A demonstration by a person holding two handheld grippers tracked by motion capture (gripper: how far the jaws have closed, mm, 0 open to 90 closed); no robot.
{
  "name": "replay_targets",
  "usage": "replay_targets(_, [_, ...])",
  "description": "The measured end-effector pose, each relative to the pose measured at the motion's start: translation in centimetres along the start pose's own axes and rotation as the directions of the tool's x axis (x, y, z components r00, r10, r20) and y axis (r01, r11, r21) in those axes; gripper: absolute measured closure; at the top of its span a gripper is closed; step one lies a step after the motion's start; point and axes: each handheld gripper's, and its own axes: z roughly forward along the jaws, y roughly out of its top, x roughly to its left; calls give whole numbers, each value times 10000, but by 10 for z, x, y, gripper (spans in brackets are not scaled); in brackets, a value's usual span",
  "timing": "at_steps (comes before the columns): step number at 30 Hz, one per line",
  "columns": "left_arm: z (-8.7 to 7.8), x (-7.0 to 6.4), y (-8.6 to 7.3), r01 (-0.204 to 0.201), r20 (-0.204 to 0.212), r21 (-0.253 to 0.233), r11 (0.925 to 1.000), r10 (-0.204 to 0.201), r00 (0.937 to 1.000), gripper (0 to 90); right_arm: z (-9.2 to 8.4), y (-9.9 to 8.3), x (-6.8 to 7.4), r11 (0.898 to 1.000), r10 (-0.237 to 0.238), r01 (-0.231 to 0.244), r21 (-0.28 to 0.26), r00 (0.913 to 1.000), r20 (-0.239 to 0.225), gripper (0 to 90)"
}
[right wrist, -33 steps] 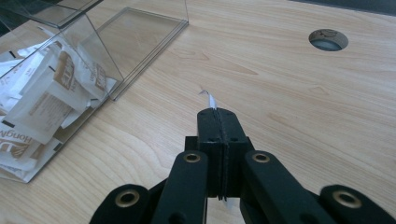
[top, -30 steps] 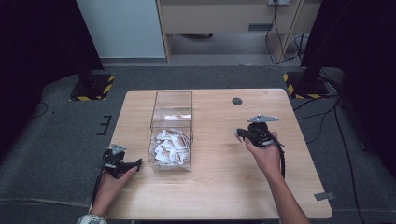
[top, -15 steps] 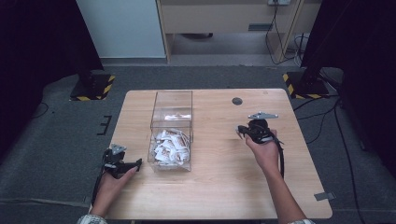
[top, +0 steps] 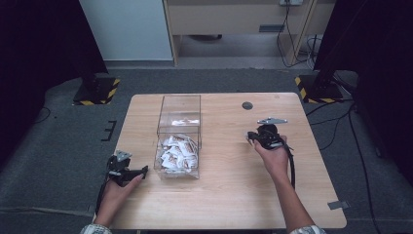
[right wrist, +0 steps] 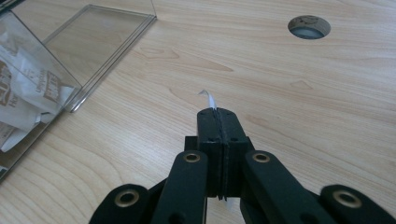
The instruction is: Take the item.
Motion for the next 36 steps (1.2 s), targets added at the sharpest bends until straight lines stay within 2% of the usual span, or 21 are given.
replay_targets(3, [0,0,0,2,0,-1,10000,-2,10000,0,3,0,-2,9999,148,-149,32,9998,97,897])
replay_targets(13, [0,0,0,-3,0,1,10000,3,10000,0,8,-1,-2,9998,191,-192,73,9998,66,896])
replay_targets(36, [0,0,0,-3,0,1,10000,3,10000,0,20,-9,9,9988,3,-2,490,10000,-28,883])
